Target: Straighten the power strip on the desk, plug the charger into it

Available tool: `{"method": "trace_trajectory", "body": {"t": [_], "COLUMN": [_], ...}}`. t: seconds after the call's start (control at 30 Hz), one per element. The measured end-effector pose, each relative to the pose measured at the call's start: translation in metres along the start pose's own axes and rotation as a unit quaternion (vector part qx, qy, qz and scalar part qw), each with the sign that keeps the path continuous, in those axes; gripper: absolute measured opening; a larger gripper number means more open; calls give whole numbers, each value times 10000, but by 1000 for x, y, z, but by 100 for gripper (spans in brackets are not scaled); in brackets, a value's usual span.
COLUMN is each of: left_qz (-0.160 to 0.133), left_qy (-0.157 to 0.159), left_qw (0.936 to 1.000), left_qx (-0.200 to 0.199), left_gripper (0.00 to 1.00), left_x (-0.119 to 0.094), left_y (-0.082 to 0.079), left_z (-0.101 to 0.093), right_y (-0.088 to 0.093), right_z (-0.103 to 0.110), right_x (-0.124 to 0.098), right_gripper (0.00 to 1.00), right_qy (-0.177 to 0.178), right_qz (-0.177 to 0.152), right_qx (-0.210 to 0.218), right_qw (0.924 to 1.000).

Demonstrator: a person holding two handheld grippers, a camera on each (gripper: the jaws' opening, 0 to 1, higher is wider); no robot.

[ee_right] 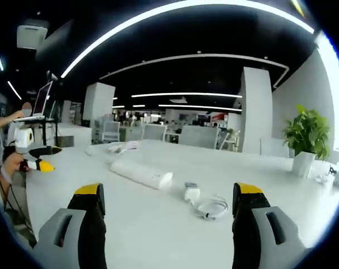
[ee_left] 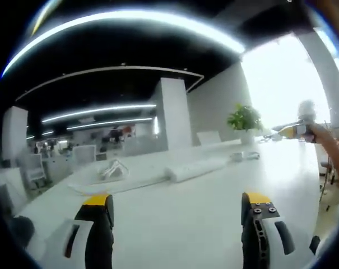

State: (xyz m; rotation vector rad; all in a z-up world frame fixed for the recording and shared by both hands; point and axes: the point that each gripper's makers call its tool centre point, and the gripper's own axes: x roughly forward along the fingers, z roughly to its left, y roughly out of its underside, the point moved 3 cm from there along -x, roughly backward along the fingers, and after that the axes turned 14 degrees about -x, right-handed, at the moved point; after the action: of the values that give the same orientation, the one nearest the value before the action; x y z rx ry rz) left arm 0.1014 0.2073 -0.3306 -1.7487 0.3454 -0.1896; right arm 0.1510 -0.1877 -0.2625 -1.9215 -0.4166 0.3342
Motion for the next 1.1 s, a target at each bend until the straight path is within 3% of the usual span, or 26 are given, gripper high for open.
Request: {"method": "trace_trajectory", "body": {"t": [0.73,1.1], "left_qz": [-74,-127], "left_qy": [48,69], "left_qw": [9998,9998], "left_qx": [-154,-130], "left_gripper": [97,97], "left_x": [1,-1], "left_y": [1,-4], "left_z": [-1,-5], "right_y": [8,30], "right_z": [-31,-29], "right_x": [54,88], "right_gripper": [100,100], "right_qy": [-24,-272], "right_qz": [266,602], "right_qx": [133,240], "right_qw": [9996,9975]}}
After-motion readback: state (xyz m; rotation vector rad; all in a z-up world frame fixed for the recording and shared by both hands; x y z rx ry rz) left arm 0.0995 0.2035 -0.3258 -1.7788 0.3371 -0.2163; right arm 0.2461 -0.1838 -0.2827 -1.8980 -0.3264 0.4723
